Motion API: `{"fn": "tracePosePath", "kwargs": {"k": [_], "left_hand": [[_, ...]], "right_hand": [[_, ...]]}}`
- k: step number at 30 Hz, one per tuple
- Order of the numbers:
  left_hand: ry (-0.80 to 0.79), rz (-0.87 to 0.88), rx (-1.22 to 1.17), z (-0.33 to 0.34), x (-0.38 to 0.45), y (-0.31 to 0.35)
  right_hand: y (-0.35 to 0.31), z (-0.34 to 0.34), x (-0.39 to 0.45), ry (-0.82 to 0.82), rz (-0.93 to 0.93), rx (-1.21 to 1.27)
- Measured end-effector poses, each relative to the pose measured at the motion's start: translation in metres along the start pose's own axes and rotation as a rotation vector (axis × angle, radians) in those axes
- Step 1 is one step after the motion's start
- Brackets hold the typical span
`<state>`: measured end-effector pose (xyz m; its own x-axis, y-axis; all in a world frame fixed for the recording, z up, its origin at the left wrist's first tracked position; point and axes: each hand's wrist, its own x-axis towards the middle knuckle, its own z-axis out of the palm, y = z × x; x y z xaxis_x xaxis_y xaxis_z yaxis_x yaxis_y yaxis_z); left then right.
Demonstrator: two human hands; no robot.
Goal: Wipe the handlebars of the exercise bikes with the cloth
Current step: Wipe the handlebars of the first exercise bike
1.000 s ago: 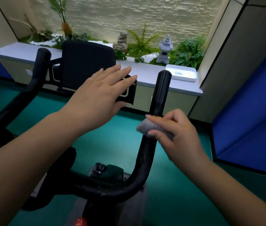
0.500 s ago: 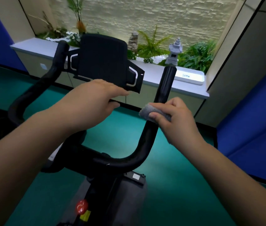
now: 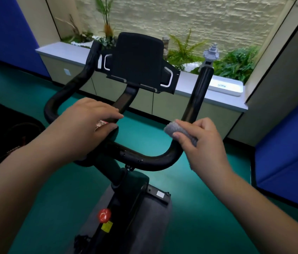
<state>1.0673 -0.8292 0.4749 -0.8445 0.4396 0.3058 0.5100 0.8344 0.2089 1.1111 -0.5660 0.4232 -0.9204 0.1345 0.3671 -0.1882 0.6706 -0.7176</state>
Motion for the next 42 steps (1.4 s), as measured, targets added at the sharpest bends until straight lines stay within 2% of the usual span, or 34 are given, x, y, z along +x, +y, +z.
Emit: {"fn": "tracePosePath", "kwargs": {"k": [5, 10, 15, 21, 27, 30, 36, 42], "left_hand": [[0.003, -0.039, 0.022, 0.004, -0.017, -0.017], [-0.047, -0.003, 0.029, 0.006, -0.025, -0.023], [-0.074, 0.07, 0.034, 0.017, -0.032, -0.033], [-0.01, 0.087, -0.019, 0.021, -0.036, -0.046], [0.021, 0.096, -0.053, 0.026, -0.039, -0.054], [0.018, 0.124, -0.034, 0.026, -0.037, -0.06], [0.053, 0.155, -0.083, 0.031, -0.039, -0.064], [0.035, 0.154, -0.098, 0.032, -0.041, -0.066]], "right_hand": [[-0.014, 0.016, -0.043, 0.019, -0.135, -0.043], [-0.016, 0.011, -0.021, 0.075, 0.011, -0.072], [-0.035, 0.033, -0.064, 0.083, -0.086, -0.133], [-0.036, 0.026, -0.053, 0.161, 0.018, -0.269], [-0.078, 0.076, -0.063, 0.113, -0.124, -0.44], [-0.082, 0.08, -0.052, 0.099, -0.169, -0.531], [-0.074, 0.069, -0.062, 0.123, -0.187, -0.6], [-0.093, 0.101, -0.038, -0.002, -0.342, -0.589]]}}
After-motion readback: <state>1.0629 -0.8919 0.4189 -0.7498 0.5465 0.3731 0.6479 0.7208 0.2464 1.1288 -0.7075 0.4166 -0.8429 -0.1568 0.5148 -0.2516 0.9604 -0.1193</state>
